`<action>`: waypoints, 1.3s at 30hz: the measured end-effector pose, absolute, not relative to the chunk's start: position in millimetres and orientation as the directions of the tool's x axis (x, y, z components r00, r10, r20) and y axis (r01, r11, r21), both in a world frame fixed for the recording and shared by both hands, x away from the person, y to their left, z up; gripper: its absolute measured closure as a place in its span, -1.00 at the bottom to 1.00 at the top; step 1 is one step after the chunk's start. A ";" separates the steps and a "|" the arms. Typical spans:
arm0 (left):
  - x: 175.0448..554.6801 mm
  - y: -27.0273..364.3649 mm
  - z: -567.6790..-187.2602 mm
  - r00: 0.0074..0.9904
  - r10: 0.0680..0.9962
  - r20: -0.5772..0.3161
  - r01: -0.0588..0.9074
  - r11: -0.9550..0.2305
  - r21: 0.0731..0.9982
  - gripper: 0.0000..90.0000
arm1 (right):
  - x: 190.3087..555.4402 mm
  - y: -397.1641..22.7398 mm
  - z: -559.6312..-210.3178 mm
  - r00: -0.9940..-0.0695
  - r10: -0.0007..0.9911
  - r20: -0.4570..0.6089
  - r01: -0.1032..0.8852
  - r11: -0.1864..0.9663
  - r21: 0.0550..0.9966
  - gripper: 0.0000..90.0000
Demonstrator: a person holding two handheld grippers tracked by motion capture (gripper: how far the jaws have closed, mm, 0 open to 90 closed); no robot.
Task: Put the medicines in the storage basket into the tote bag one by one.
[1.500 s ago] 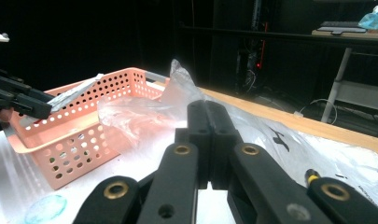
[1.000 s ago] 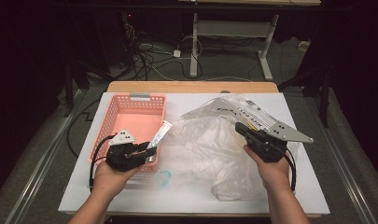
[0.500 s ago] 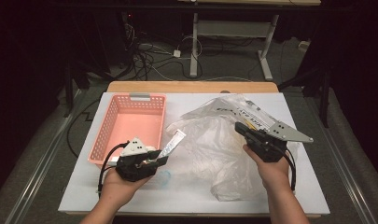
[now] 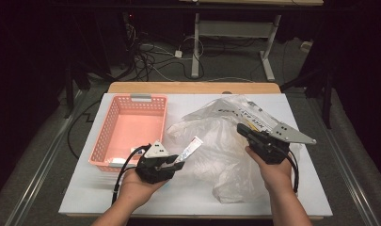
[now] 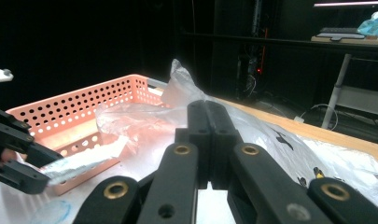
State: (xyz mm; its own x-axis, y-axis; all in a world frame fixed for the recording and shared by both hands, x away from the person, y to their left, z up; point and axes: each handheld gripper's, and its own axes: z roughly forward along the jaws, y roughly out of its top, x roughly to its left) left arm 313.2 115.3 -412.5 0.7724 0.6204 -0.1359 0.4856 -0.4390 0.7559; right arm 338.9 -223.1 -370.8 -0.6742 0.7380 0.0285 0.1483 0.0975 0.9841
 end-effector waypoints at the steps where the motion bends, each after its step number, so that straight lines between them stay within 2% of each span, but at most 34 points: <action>1: 314.5 112.7 -413.8 0.773 0.620 -0.139 0.488 -0.439 0.755 0.45 | 338.9 -223.1 -370.8 -0.675 0.738 0.029 0.148 0.097 0.984 1.00; 24: 344.7 62.1 -443.0 0.792 0.592 -0.150 0.491 -0.472 0.732 0.45 | 338.9 -222.9 -372.0 -0.679 0.733 0.030 0.151 0.100 0.983 1.00; 39: 363.6 27.8 -444.2 0.802 0.581 -0.142 0.468 -0.462 0.753 0.45 | 338.2 -225.0 -371.8 -0.682 0.731 0.036 0.153 0.094 0.984 1.00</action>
